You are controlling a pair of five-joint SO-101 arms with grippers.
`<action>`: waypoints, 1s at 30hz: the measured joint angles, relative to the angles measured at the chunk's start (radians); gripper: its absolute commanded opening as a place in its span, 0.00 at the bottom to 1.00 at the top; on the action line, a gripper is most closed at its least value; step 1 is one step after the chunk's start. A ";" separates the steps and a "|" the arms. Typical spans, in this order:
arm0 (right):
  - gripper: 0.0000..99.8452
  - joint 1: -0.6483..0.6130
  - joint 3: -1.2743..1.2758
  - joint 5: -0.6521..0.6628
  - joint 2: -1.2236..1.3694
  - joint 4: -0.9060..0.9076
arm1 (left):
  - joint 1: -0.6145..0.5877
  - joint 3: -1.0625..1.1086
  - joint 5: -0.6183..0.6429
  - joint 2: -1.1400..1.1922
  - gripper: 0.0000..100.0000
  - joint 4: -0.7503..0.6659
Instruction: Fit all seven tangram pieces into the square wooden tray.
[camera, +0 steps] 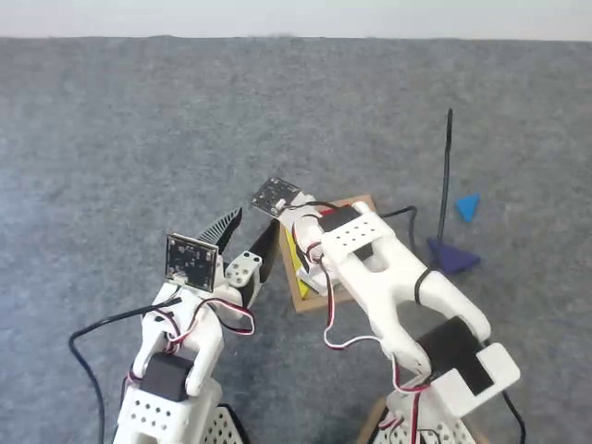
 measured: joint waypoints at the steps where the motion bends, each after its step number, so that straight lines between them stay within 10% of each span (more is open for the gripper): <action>1: 0.13 0.011 0.000 0.000 0.000 0.000 | 0.000 0.000 0.000 0.000 0.20 0.000; 10: 0.39 0.049 0.000 0.049 0.000 0.058 | 0.000 0.000 0.000 0.000 0.20 0.000; 30: 0.26 0.157 0.184 -0.097 -0.540 0.058 | 0.000 0.000 0.000 0.000 0.20 -0.002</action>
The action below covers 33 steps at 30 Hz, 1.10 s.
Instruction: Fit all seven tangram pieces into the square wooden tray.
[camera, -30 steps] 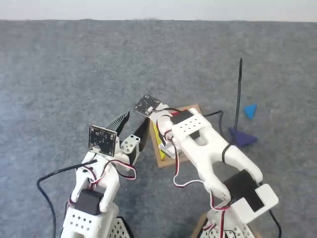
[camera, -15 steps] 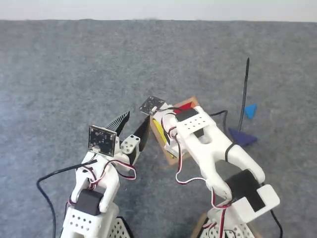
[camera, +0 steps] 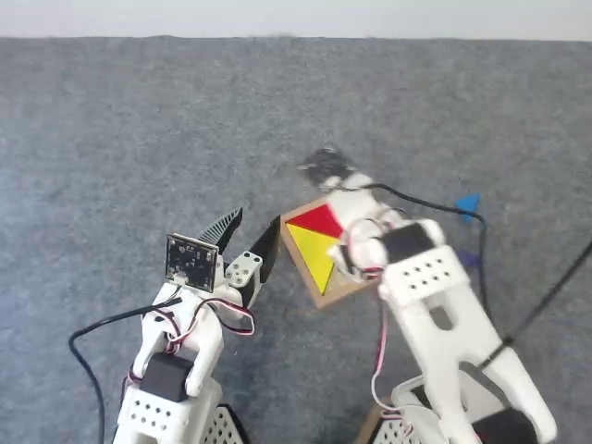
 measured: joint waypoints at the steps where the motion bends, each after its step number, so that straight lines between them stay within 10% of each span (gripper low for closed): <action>1: 0.25 0.015 0.037 0.002 -0.011 0.000 | 0.000 0.000 0.000 0.000 0.20 0.000; 7: 0.12 0.041 0.216 0.032 0.041 -0.101 | 0.000 0.000 0.000 0.000 0.20 0.000; 33: 0.14 0.031 0.091 0.032 0.356 -0.258 | 0.000 0.000 0.000 0.000 0.20 0.000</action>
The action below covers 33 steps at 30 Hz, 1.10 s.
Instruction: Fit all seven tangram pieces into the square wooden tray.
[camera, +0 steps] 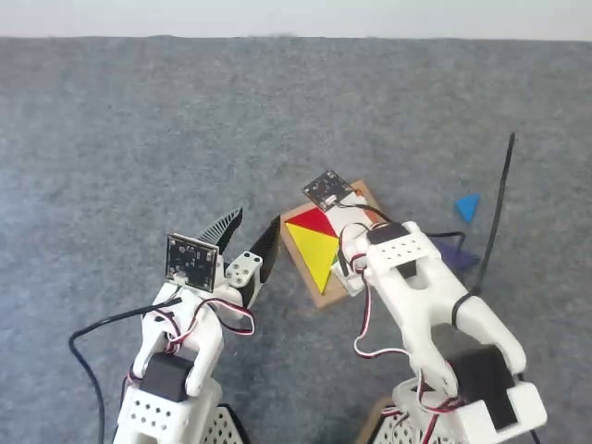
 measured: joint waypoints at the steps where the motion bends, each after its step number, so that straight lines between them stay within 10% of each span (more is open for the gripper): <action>1: 0.14 -0.002 0.000 -0.005 0.000 0.000 | 0.000 0.000 0.000 0.000 0.20 0.000; 11: 0.23 0.068 0.000 -0.038 -0.385 0.226 | 0.000 0.000 0.000 0.000 0.20 0.000; 18: 0.25 0.342 -0.101 -0.014 -0.437 0.379 | 0.000 0.000 0.000 0.000 0.20 0.000; 33: 0.25 0.509 -0.709 -0.126 0.342 0.414 | 0.000 0.000 0.000 0.000 0.20 0.000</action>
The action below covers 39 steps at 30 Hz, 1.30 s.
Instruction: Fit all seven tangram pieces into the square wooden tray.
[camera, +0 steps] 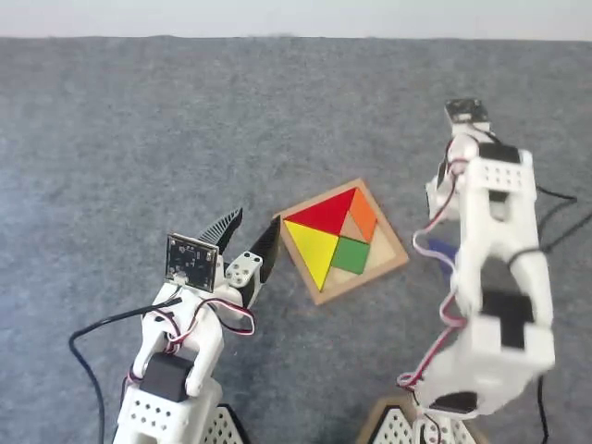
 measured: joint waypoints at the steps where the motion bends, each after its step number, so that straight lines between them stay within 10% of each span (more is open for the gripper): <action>1: 0.25 0.000 -0.049 -0.012 0.049 0.000 | 0.000 0.000 0.000 0.000 0.20 0.000; 18: 0.25 0.066 -0.609 -0.130 0.562 0.120 | 0.000 0.000 0.000 0.000 0.20 0.000; 39: 0.09 0.095 -0.717 -0.133 0.655 0.164 | 0.000 0.000 0.000 0.000 0.20 0.000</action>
